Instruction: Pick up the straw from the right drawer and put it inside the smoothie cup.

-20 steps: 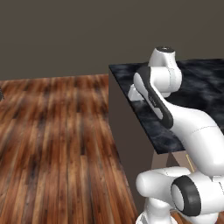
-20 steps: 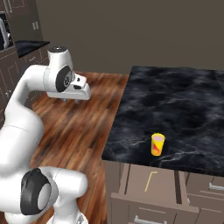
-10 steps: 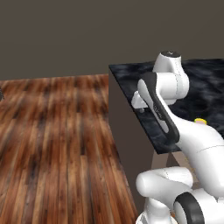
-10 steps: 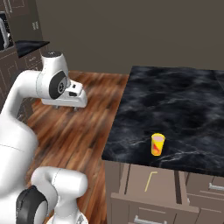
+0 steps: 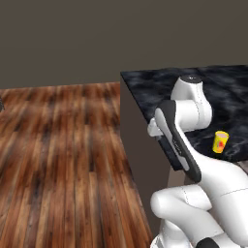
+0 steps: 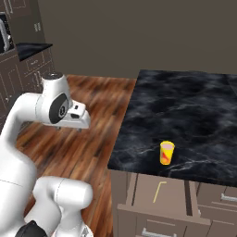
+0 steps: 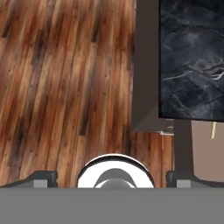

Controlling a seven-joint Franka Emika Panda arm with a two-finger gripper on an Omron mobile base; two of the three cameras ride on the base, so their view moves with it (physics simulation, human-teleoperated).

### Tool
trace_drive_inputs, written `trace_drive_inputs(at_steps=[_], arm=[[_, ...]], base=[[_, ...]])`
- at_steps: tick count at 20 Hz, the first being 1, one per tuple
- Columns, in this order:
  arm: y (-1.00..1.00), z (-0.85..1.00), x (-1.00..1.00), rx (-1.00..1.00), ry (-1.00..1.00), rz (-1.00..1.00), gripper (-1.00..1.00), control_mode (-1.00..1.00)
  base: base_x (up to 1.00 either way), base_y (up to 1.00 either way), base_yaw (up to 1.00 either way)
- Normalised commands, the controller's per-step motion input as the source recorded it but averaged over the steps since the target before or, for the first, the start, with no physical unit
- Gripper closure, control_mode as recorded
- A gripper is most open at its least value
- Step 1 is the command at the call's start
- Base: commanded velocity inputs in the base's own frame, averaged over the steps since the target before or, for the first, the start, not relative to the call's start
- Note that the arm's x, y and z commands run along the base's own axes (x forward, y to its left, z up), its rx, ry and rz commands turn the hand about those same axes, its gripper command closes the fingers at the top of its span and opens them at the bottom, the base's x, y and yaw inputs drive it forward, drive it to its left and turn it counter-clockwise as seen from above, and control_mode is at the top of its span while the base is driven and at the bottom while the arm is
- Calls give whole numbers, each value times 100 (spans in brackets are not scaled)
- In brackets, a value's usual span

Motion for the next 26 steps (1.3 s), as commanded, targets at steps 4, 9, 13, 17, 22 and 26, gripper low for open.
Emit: trace_drive_inputs(at_steps=[4,9,13,17,22,26], arm=[[0,-31,0,0,0,0,-100,-100],[0,-4,1,0,0,-1,-100,100],[0,0,0,0,0,0,-100,100],[0,0,0,0,0,0,-100,100],[0,0,0,0,0,0,-100,100],[0,0,0,0,0,0,-100,100]], base=[[0,0,0],[0,0,0],[-47,0,0],[-76,0,0],[-73,0,0],[-39,-15,-3]])
